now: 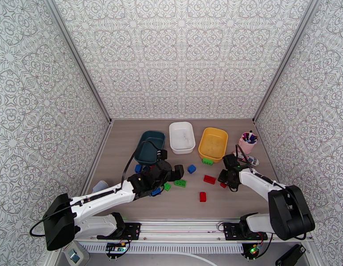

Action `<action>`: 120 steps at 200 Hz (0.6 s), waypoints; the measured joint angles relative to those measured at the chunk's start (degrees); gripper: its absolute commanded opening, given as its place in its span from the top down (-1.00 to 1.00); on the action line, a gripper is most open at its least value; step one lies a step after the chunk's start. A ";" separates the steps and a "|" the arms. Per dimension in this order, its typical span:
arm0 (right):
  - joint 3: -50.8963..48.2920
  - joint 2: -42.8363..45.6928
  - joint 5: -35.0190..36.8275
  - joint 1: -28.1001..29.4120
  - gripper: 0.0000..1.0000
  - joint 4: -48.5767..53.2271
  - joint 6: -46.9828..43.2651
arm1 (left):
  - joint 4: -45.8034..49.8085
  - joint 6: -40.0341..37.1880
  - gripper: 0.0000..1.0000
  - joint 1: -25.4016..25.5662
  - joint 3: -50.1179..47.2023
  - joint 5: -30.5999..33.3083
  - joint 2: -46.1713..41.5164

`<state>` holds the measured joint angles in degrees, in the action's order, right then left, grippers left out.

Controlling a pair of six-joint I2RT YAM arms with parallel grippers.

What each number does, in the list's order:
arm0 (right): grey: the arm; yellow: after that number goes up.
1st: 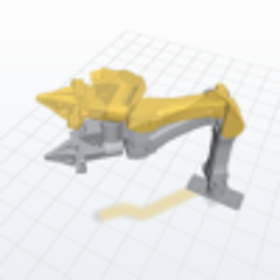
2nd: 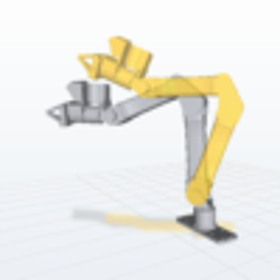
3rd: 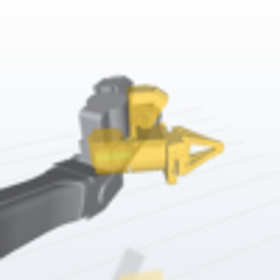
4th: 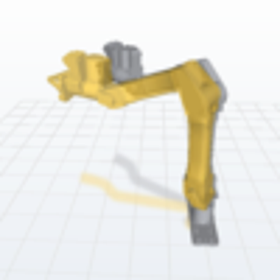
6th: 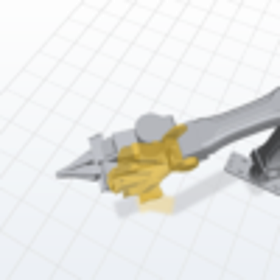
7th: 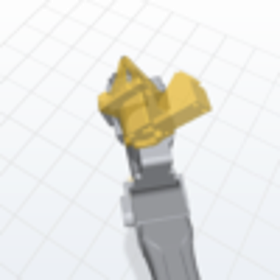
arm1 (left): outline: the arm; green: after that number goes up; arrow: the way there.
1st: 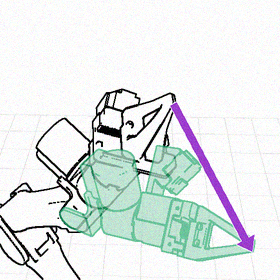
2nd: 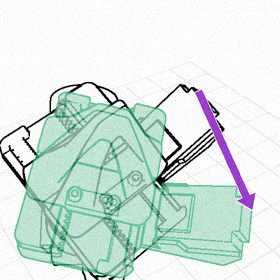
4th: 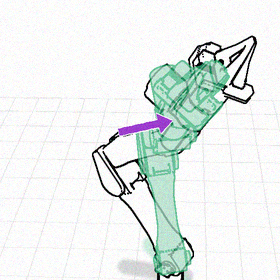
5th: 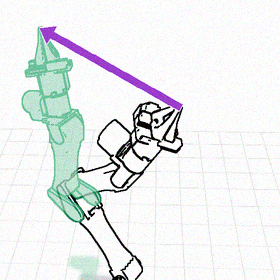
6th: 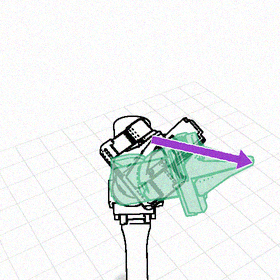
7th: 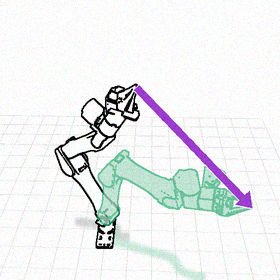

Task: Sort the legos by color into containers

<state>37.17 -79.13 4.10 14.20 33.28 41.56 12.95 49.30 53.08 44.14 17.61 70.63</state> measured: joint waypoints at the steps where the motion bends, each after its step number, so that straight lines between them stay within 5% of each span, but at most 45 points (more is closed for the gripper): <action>1: 0.00 0.00 0.00 0.00 0.35 -0.02 0.04 | 0.00 0.00 -0.99 -0.09 0.00 -0.04 0.02; 30: 0.24 1.60 -0.87 0.20 0.57 -0.85 -0.26 | 0.39 -1.57 -0.99 -1.86 1.77 -2.34 2.73; 120: 14.45 8.46 -1.55 -0.52 0.63 5.14 -3.32 | -3.15 -12.04 -0.99 -1.05 21.97 -13.64 19.78</action>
<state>51.62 -70.67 2.55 13.67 38.41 38.24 9.80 37.26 52.03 66.11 3.97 90.41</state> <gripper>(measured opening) 0.294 0.994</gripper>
